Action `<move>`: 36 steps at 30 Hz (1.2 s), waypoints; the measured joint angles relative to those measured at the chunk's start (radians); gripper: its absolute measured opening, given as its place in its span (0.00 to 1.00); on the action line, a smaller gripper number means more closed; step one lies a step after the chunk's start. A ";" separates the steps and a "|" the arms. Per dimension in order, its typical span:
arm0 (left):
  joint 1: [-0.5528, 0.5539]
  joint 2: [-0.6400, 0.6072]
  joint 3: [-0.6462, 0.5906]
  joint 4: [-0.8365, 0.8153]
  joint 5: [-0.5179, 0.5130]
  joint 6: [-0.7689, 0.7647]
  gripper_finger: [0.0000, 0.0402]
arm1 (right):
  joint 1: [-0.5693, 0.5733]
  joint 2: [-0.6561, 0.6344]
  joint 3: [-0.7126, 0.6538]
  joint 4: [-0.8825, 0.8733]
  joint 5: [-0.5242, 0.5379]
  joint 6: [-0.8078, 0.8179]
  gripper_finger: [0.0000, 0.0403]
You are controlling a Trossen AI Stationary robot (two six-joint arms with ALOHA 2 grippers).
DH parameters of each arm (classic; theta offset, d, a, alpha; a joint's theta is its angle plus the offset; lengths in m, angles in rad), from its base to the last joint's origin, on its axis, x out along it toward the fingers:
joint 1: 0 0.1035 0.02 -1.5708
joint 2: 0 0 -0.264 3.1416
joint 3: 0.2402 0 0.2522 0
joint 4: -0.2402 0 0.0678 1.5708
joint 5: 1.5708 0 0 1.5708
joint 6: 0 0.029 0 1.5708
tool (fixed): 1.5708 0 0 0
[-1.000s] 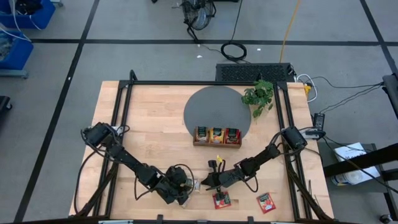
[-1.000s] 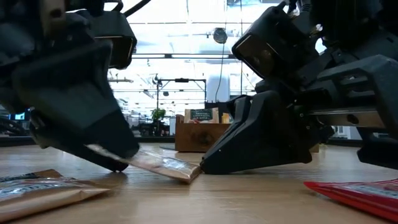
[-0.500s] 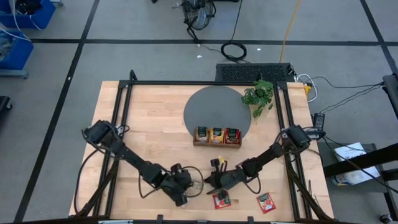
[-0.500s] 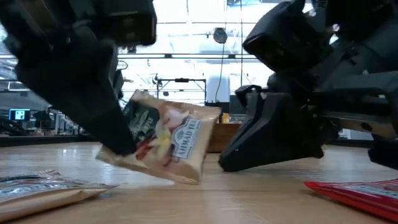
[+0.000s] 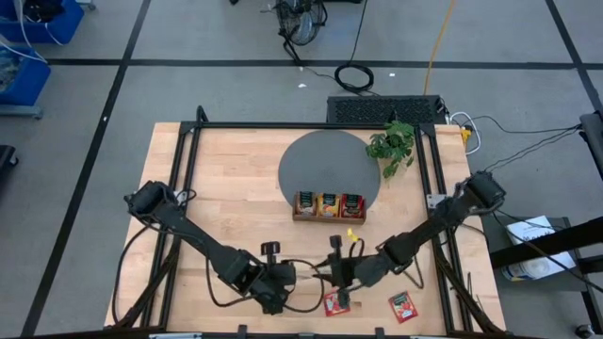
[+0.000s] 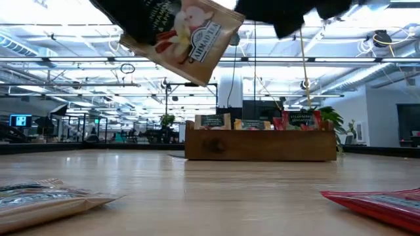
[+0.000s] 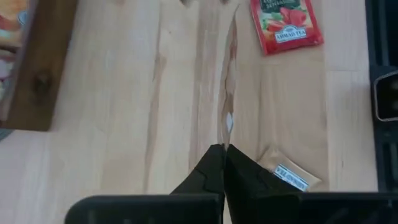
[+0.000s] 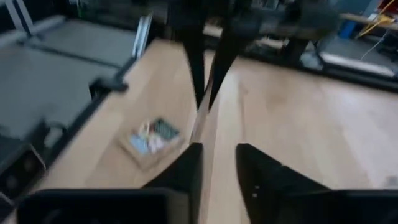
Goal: Pick & Place Tea
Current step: Put the top brown tea bag into the left wooden organizer
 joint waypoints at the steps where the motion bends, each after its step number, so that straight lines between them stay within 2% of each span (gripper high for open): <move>1: 0.000 0.000 0.000 -0.001 -0.008 -0.001 0.01 | -0.004 -0.023 0.000 -0.002 0.003 0.003 0.21; 7: 0.002 0.021 0.001 -0.025 -0.050 -0.016 0.01 | -0.017 -0.084 0.000 0.015 -0.003 0.032 0.43; 11: 0.012 0.031 0.001 -0.021 -0.056 -0.014 0.00 | -0.059 -0.062 0.000 0.000 -0.129 0.113 0.53; 14: 0.024 0.031 0.001 0.001 -0.061 -0.014 0.00 | -0.090 -0.026 0.000 -0.007 -0.183 0.149 0.57; 20: 0.027 0.031 0.001 0.024 -0.078 0.015 0.00 | -0.117 0.023 0.000 -0.008 -0.186 0.167 0.59; 23: 0.035 0.031 0.001 0.023 -0.078 0.015 0.00 | -0.123 0.027 0.000 -0.008 -0.185 0.166 0.56; 26: 0.040 0.031 0.001 0.024 -0.086 0.018 0.00 | -0.123 0.027 0.000 -0.008 -0.184 0.167 0.48; 30: 0.042 0.031 0.001 0.028 -0.085 0.015 0.00 | -0.123 0.027 0.000 -0.008 -0.184 0.164 0.31; 34: 0.042 0.031 0.001 0.049 -0.085 0.019 0.00 | -0.124 0.027 0.000 -0.029 -0.185 0.151 0.07; 36: 0.042 0.031 0.001 0.050 -0.085 0.019 0.00 | -0.125 0.027 0.001 -0.032 -0.185 0.136 0.03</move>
